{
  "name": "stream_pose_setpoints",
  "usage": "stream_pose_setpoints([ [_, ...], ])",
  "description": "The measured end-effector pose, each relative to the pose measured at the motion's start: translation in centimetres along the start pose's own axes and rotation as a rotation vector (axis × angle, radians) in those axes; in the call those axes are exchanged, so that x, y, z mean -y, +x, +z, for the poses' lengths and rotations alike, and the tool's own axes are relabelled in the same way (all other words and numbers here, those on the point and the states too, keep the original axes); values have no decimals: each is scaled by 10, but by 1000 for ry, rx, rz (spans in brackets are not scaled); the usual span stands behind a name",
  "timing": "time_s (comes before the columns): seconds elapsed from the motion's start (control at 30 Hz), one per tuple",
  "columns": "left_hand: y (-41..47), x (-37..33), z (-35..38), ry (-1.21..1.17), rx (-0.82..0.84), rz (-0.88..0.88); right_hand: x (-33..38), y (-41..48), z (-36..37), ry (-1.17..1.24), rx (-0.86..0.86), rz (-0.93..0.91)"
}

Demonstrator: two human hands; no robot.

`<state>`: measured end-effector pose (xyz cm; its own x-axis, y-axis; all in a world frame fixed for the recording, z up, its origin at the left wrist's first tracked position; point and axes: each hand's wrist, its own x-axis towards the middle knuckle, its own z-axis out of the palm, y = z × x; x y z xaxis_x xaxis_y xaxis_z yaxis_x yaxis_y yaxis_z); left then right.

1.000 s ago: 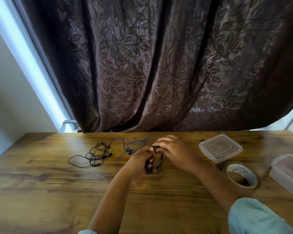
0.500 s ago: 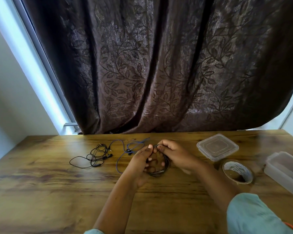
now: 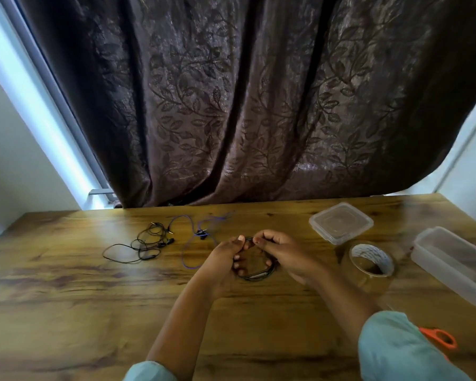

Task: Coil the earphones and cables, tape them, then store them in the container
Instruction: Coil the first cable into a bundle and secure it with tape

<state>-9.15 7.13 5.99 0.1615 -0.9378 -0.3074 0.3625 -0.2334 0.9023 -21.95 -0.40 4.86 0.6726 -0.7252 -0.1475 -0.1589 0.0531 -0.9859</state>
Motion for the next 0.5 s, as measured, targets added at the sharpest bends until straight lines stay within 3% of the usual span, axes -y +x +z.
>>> stream_pose_setpoints([
  [0.2, 6, 29, 9, 189, -75, -61, -22, -9, 2, -169, -113, 129],
  [0.43, 41, 71, 2, 738, -16, -26, -54, -20, -5, -499, -310, 149],
  [0.5, 45, 79, 7, 979, 10, 67, -60, -25, -9, -607, -362, 133],
])
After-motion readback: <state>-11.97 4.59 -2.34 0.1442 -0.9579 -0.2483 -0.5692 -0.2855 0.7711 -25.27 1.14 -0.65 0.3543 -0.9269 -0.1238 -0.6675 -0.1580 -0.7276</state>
